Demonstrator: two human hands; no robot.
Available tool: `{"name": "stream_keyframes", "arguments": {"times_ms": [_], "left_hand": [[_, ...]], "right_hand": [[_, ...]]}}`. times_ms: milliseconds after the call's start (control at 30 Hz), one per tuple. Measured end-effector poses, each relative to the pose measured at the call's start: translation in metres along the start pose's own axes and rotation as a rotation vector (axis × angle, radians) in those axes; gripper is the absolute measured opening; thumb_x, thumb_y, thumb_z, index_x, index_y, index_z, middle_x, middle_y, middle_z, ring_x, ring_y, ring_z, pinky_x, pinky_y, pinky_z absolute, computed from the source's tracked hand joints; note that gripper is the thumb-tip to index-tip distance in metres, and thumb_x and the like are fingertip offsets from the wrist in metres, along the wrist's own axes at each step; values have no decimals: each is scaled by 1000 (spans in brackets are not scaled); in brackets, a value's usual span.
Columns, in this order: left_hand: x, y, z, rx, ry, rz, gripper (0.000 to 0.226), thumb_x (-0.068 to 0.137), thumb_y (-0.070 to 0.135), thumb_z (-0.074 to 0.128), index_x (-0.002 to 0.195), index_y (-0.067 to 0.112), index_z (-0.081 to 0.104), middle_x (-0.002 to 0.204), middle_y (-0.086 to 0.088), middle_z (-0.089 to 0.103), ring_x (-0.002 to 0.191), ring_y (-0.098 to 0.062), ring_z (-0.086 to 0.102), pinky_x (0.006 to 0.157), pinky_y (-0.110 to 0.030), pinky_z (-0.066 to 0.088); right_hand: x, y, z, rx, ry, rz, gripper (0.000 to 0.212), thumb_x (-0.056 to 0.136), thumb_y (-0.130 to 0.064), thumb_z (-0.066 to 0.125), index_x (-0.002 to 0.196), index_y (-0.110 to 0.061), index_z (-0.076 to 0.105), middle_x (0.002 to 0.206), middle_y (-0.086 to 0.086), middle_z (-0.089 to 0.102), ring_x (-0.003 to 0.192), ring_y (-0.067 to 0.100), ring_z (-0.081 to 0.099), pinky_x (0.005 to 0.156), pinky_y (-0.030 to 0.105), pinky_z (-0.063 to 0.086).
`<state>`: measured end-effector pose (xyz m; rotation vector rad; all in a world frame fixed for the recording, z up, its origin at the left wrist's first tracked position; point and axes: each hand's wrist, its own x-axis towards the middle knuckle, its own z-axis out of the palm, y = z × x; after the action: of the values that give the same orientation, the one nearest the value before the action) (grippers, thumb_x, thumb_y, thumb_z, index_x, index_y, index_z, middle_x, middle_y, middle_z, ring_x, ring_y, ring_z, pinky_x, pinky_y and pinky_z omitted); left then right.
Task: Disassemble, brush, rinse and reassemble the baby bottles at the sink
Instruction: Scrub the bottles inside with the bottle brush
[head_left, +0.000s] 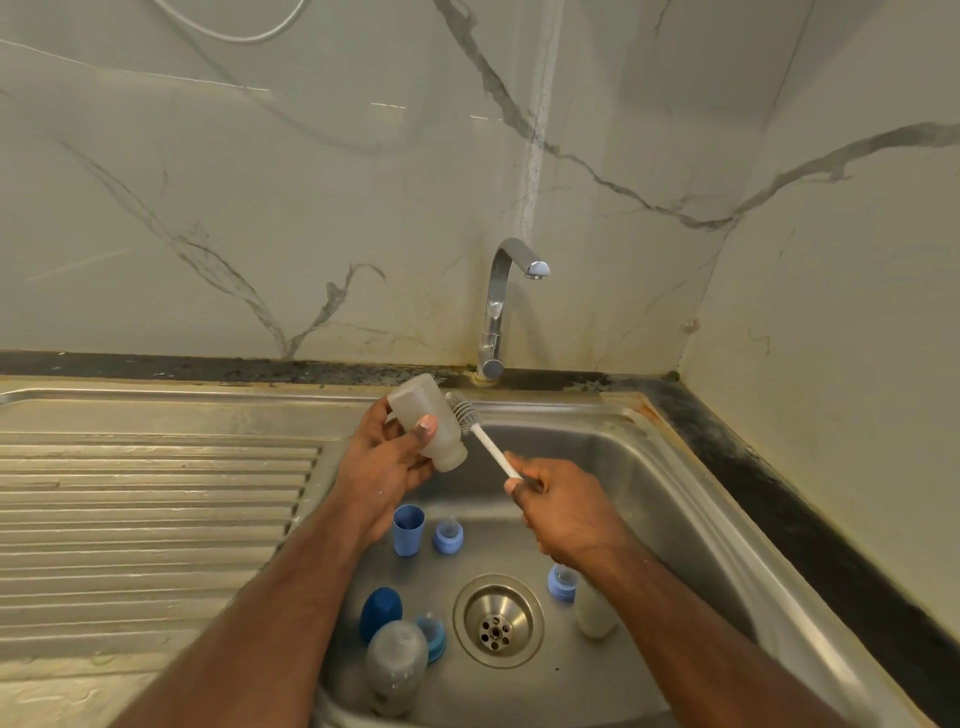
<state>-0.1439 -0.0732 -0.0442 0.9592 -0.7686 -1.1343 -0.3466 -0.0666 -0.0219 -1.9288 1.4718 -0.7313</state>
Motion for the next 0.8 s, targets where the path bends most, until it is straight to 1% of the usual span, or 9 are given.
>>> {"name": "stream_keyframes", "arguments": {"times_ms": [133,300,367,400,467,533,600,700,800], "left_hand": [[1,-3,1,23,16,-1,50,95,9,67,142,17,50,128,-11,66,112,-29,68,77,-39,64],[3,0,-4,-10,25,-10,52,95,14,68,143,18,49,130,-11,64,113,-32,68,88,-48,61],[3,0,-4,-14,31,-18,51,94,18,69,142,18,50,129,-13,66,111,-33,70,85,-47,62],[3,-1,-5,-7,35,-20,49,94,19,69,140,18,52,128,-14,67,109,-32,71,82,-44,62],[2,-1,-4,6,27,-31,44,94,21,70,136,18,55,123,-13,70,104,-31,73,76,-39,63],[1,-1,-1,11,14,-38,38,94,22,70,130,20,58,119,-12,72,99,-29,75,74,-39,63],[0,0,1,13,19,-41,39,94,23,70,130,21,57,119,-12,72,100,-30,74,78,-41,62],[1,0,0,29,36,-36,44,93,26,70,134,18,56,120,-11,71,103,-30,73,82,-43,62],[0,0,-1,28,28,-50,45,92,26,72,134,17,58,117,-12,73,100,-31,74,85,-48,62]], "right_hand": [[-2,-5,3,78,11,-51,40,102,-32,54,141,-39,53,71,-21,48,63,-1,47,74,28,47],[-1,0,3,18,-11,-6,42,101,-32,54,142,-38,52,73,-22,47,69,1,50,82,31,53],[-4,-3,2,48,-4,-44,42,101,-34,55,142,-41,52,74,-24,49,69,-1,50,82,28,51],[-6,-6,3,53,-10,-74,42,101,-35,55,142,-43,51,78,-25,53,71,-3,50,81,23,48],[-6,-10,5,-3,-3,-105,42,101,-36,54,143,-42,49,104,-22,67,80,-3,54,80,12,42],[-3,-10,2,-53,33,-80,43,102,-35,53,145,-38,48,127,-14,66,92,2,60,78,8,41],[-3,-9,-1,-67,51,-72,44,103,-35,53,146,-36,48,132,-12,64,101,6,62,81,11,41],[-10,-12,1,-54,28,-127,44,102,-38,53,145,-41,47,128,-19,64,92,0,61,78,8,41],[-5,-11,1,-70,54,-109,44,102,-37,53,146,-40,47,130,-15,64,94,2,60,84,15,43]]}}
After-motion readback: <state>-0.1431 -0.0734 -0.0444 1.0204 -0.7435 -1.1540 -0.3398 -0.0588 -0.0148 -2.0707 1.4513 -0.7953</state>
